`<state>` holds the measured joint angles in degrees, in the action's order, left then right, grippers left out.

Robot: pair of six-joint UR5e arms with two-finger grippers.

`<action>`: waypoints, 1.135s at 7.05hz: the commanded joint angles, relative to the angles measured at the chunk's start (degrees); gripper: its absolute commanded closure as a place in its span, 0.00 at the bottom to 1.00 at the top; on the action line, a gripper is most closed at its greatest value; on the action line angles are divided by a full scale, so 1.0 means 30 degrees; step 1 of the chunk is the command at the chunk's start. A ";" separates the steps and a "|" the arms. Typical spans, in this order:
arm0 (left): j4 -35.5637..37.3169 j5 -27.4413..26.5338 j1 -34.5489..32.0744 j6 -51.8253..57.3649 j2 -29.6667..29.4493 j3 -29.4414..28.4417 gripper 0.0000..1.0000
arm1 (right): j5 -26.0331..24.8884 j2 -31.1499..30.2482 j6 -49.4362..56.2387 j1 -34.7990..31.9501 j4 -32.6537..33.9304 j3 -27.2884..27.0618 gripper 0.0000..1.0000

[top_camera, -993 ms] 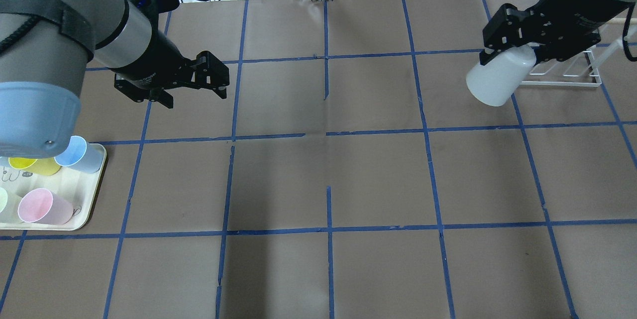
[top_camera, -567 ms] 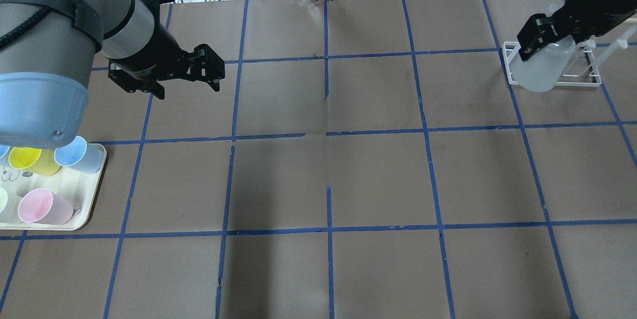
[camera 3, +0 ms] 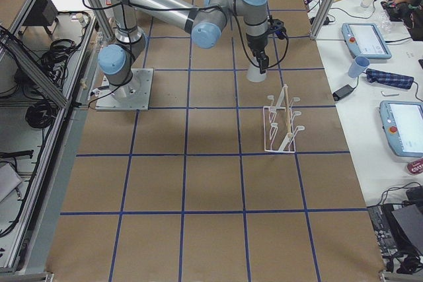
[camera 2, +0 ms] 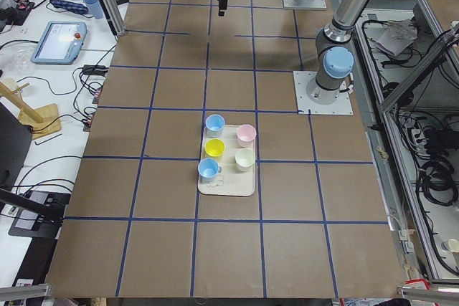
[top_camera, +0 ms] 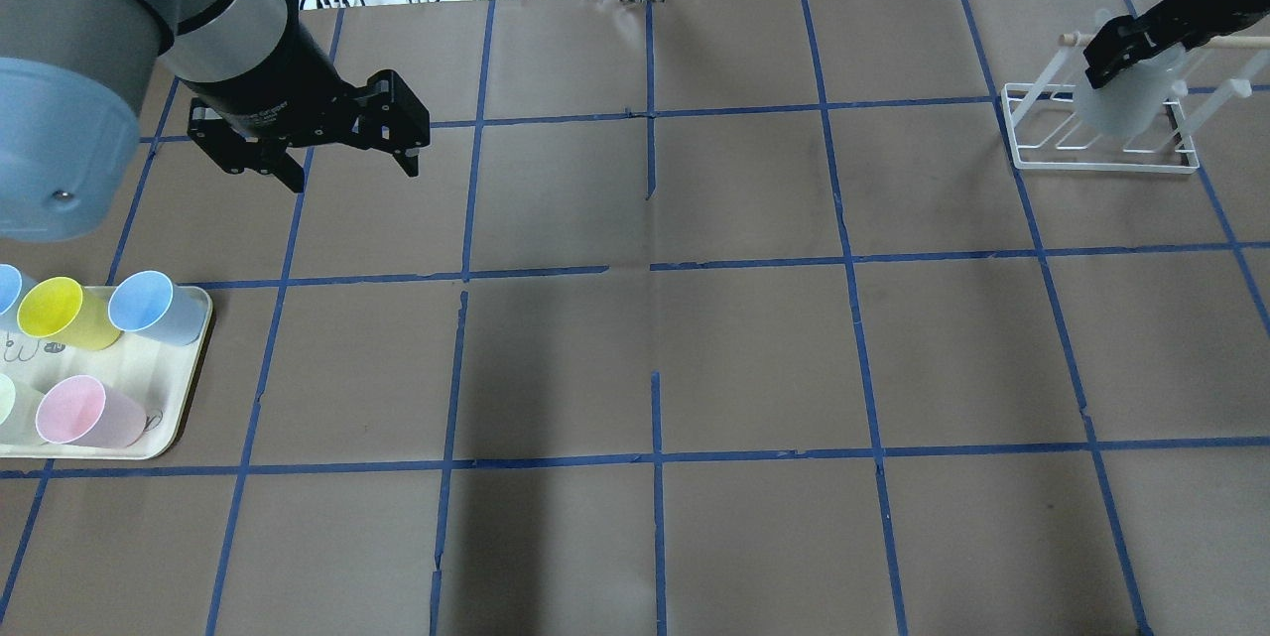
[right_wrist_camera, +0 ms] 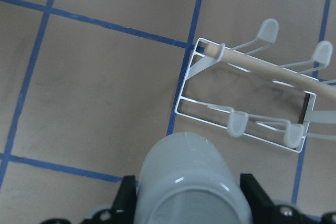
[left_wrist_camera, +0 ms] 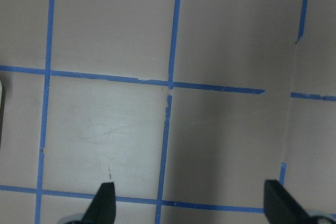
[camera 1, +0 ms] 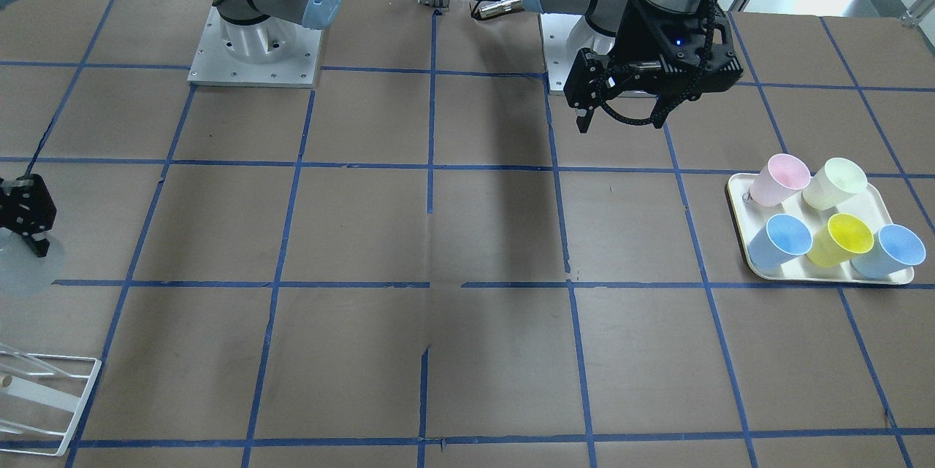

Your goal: Transfer IKEA cup to right arm and place on rack

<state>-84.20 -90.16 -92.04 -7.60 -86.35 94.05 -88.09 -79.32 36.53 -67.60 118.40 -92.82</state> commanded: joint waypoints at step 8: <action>-0.0001 -0.0005 0.0123 0.3530 -0.0017 0.0027 0.00 | 0.0124 0.3440 0.0626 0.0471 0.1431 0.1762 0.40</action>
<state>-84.16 -90.18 -91.92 2.99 -86.35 94.13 -87.63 -69.63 38.39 -66.18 122.55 -87.57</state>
